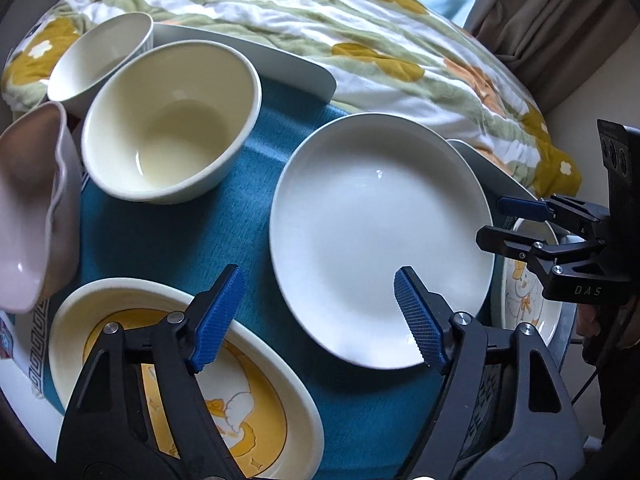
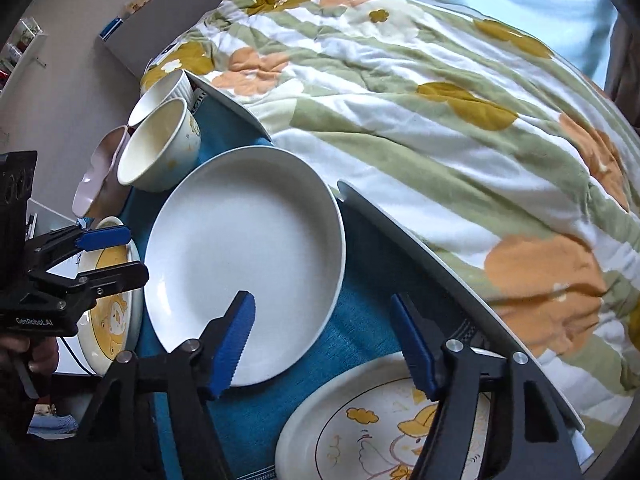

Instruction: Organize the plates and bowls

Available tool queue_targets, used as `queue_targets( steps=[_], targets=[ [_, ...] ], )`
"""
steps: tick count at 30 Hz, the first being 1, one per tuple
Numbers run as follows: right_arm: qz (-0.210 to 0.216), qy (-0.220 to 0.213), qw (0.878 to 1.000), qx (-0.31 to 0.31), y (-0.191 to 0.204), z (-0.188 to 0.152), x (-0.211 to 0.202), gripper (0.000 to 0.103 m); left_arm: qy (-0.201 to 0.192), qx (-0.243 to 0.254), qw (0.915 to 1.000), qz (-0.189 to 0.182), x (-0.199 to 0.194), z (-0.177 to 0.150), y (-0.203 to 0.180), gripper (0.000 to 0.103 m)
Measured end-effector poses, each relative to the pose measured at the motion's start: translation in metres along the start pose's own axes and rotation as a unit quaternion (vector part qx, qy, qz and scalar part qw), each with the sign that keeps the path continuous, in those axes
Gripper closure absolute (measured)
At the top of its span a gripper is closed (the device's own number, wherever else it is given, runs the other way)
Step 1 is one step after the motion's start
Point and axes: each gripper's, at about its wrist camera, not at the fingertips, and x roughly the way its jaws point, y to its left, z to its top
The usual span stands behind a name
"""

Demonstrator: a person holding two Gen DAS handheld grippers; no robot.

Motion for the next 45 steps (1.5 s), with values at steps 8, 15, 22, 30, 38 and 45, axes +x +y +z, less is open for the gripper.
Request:
queue_targets(
  steps=[8,15,22,30,38,45],
  targets=[
    [0.023,0.029,0.999,-0.019,-0.007,0.005,0.019,0.071,0.033,0.003,0.9994,0.012,0.023,0.008,0.000,0.059],
    [0.010,0.034,0.999,-0.040,-0.002,0.005,0.024,0.084,0.037,-0.004,0.9989,0.028,0.027,0.011,0.010,0.085],
    [0.005,0.027,0.999,-0.033,-0.002,0.004,0.023,0.085,0.029,-0.007,0.9990,0.033,0.024,0.010,0.012,0.086],
    [0.000,0.022,0.999,-0.030,-0.001,0.006,0.019,0.084,0.021,-0.006,0.9990,0.040,0.010,0.014,0.006,0.086],
    [-0.006,0.008,1.000,-0.012,0.003,0.011,-0.006,0.084,0.008,0.010,0.9995,0.029,-0.020,0.014,-0.002,0.086],
    [-0.015,-0.008,1.000,0.007,0.035,0.007,-0.037,0.084,-0.003,0.027,0.9995,0.014,-0.060,0.002,0.010,0.086]
  ],
)
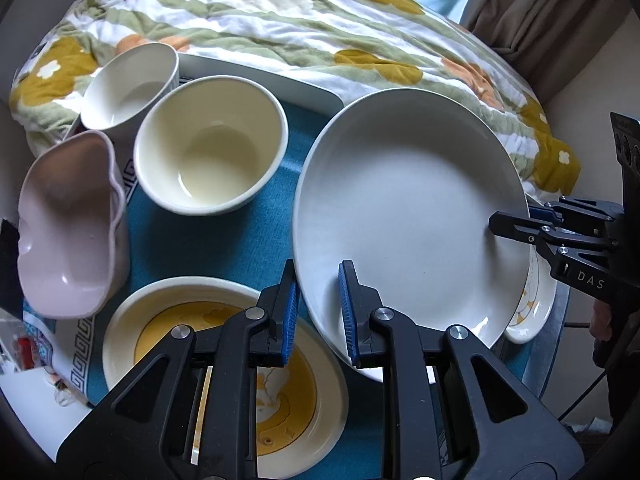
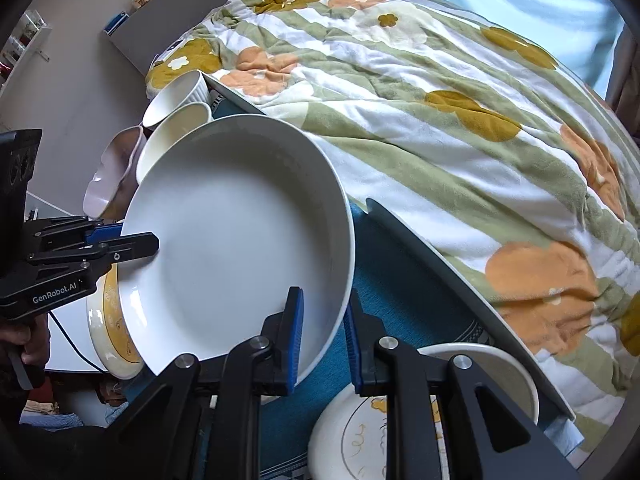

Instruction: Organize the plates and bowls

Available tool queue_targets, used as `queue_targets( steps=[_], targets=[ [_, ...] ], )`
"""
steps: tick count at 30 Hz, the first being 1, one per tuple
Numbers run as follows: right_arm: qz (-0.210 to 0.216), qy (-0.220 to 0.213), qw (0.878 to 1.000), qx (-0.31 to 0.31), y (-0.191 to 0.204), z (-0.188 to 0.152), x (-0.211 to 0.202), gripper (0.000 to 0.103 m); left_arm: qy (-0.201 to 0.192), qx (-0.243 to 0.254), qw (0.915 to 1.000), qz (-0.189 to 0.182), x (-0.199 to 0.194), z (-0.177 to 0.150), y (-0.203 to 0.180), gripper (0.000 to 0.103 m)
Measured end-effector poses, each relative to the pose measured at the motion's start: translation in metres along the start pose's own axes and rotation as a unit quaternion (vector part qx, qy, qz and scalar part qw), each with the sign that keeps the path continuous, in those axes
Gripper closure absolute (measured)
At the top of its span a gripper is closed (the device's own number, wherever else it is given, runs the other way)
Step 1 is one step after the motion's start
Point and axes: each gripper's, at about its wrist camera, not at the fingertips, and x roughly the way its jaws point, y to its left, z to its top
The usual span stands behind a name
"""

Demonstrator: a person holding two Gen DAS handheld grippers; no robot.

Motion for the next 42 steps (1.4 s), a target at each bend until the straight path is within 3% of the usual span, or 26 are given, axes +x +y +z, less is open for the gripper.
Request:
queue_targets(
  steps=[10,20,26,36,42],
  targets=[
    [-0.019,-0.019,0.996,0.080,0.088,-0.045,-0.016,0.084,0.011,0.052,0.9976,-0.044,-0.041,-0.052,0.068,0.086],
    [-0.040,-0.015,0.977,0.208,0.157,-0.096,0.024,0.085,0.052,0.103,0.9906,-0.073,-0.020,-0.078,0.131,0.086],
    [-0.085,-0.032,0.968,0.233,0.176,-0.097,0.027,0.085,0.067,0.116,0.9878,-0.079,0.001,-0.080,0.141,0.086],
    [-0.104,-0.042,0.962,0.248,0.186,-0.105,0.039,0.085,0.074,0.130,0.9858,-0.077,0.016,-0.079,0.145,0.085],
    [-0.110,-0.047,0.959,0.258,0.189,-0.105,0.042,0.085,0.068,0.152,0.9845,-0.056,0.018,-0.081,0.138,0.084]
  ],
)
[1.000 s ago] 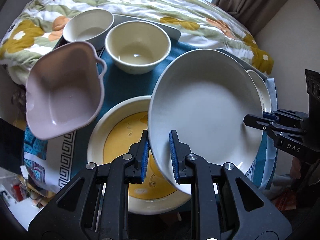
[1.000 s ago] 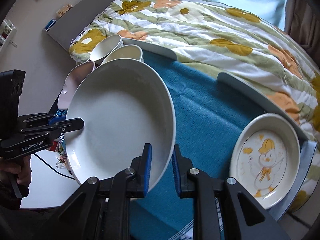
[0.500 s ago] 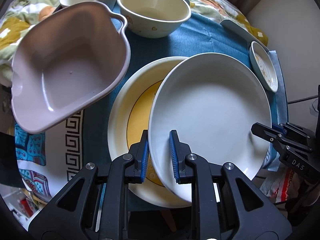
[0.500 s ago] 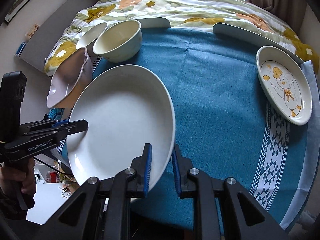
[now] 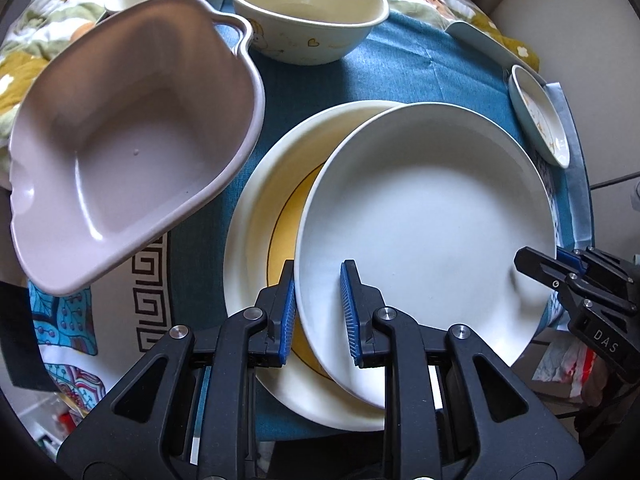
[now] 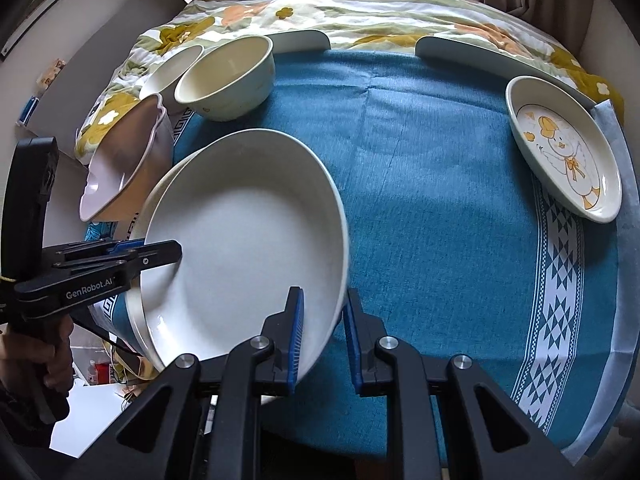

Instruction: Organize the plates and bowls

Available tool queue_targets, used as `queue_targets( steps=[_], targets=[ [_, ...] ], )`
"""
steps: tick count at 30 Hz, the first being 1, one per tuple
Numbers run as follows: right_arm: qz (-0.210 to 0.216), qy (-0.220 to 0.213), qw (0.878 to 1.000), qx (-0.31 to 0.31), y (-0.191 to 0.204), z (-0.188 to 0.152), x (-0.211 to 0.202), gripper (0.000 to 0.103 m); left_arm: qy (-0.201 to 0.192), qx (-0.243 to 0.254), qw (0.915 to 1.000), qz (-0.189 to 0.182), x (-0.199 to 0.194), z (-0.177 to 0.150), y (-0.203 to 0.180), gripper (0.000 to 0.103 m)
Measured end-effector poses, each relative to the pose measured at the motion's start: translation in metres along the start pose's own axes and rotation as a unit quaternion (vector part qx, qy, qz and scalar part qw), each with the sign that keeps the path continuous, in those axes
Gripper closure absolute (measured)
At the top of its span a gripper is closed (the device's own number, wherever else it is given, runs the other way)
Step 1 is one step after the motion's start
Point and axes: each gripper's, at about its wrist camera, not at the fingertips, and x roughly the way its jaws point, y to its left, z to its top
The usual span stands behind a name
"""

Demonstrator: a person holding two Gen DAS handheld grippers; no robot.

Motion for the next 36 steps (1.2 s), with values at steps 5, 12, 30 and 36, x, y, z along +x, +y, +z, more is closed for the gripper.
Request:
queue_targets(
  steps=[5,12,30,36],
  targets=[
    [-0.007,-0.002,1.000,0.006,0.002,-0.001,0.001,0.085,-0.016,0.050,0.9967,0.062,-0.002,0.000,-0.017,0.084],
    [-0.008,-0.008,1.000,0.027,0.002,-0.006,0.004,0.085,-0.037,0.115,0.9814,0.149,-0.003,-0.003,-0.038,0.085],
    [-0.032,-0.022,0.999,0.017,0.015,-0.002,0.001,0.085,-0.049,0.111,0.9792,0.163,-0.015,-0.005,-0.034,0.085],
    [-0.034,-0.021,0.999,0.014,0.016,-0.002,0.001,0.085,-0.065,0.112,0.9770,0.170,-0.022,-0.008,-0.035,0.085]
  ],
)
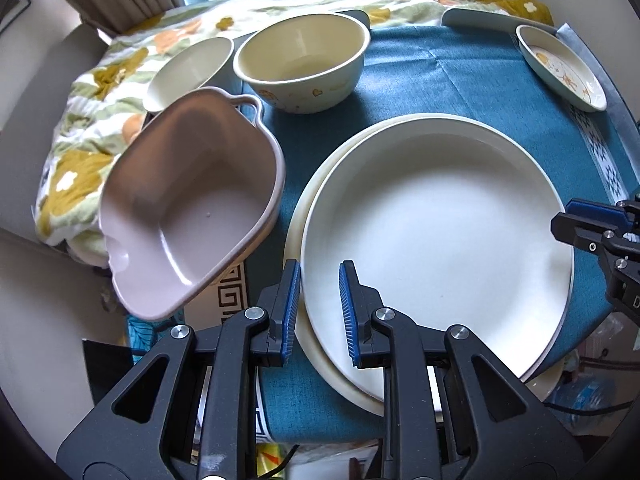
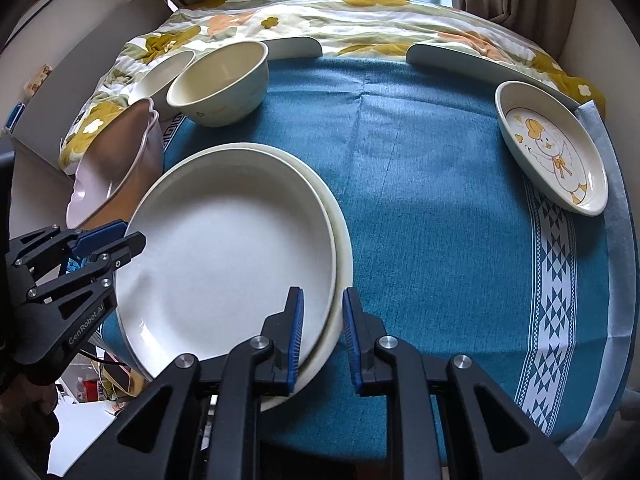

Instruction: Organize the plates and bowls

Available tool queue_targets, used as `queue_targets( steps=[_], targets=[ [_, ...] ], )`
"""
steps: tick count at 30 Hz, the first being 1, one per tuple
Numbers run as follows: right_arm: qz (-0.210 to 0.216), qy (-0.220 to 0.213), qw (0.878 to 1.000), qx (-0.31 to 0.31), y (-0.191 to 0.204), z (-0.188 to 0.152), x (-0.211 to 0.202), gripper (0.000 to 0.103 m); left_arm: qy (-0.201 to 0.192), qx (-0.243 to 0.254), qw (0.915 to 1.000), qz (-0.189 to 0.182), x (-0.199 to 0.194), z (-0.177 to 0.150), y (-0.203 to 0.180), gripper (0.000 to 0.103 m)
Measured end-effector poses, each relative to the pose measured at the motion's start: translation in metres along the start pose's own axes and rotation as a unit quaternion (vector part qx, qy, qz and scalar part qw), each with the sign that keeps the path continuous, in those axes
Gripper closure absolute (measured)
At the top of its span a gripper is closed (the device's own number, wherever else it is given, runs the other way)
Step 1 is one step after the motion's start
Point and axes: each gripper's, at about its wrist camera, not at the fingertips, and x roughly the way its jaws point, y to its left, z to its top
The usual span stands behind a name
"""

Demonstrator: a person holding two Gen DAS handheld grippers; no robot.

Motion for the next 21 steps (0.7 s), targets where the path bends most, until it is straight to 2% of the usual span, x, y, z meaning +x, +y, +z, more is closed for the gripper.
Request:
queue_targets(
  steps=[4,7,12,14,15,16,17,18,19,21],
  targets=[
    [0.003,0.000,1.000,0.001,-0.001,0.000,0.000,0.085,0.000,-0.003,1.0000,-0.004,-0.003,0.001,0.001,0.085],
    [0.012,-0.008,1.000,0.014,-0.006,0.001,-0.008,0.085,-0.013,-0.003,0.9998,-0.016,-0.020,0.005,0.000,0.085],
    [0.018,-0.064,0.997,0.046,-0.026,0.007,-0.054,0.085,-0.082,-0.008,0.9949,-0.059,-0.073,0.031,-0.002,0.085],
    [0.024,-0.087,0.993,0.072,-0.042,0.008,-0.074,0.085,-0.114,-0.008,0.9900,-0.083,-0.092,0.048,-0.006,0.078],
    [0.027,-0.095,0.991,0.087,-0.051,0.008,-0.083,0.084,-0.124,-0.006,0.9878,-0.093,-0.098,0.056,-0.009,0.058],
    [0.025,-0.105,0.989,0.101,-0.060,0.007,-0.092,0.076,-0.137,-0.001,0.9855,-0.101,-0.106,0.067,-0.013,0.024],
    [0.019,-0.118,0.986,0.114,-0.070,0.006,-0.102,0.067,-0.153,0.004,0.9828,-0.104,-0.113,0.076,-0.019,0.012],
    [0.015,-0.129,0.984,0.122,-0.079,0.005,-0.110,0.042,-0.173,0.010,0.9789,-0.109,-0.121,0.085,-0.024,0.005],
    [0.012,-0.143,0.981,0.130,-0.086,0.004,-0.120,0.017,-0.189,0.019,0.9747,-0.117,-0.127,0.092,-0.031,0.004],
    [0.006,-0.174,0.974,0.144,-0.104,0.003,-0.137,0.004,-0.196,0.040,0.9695,-0.141,-0.133,0.113,-0.050,0.001]
  ],
)
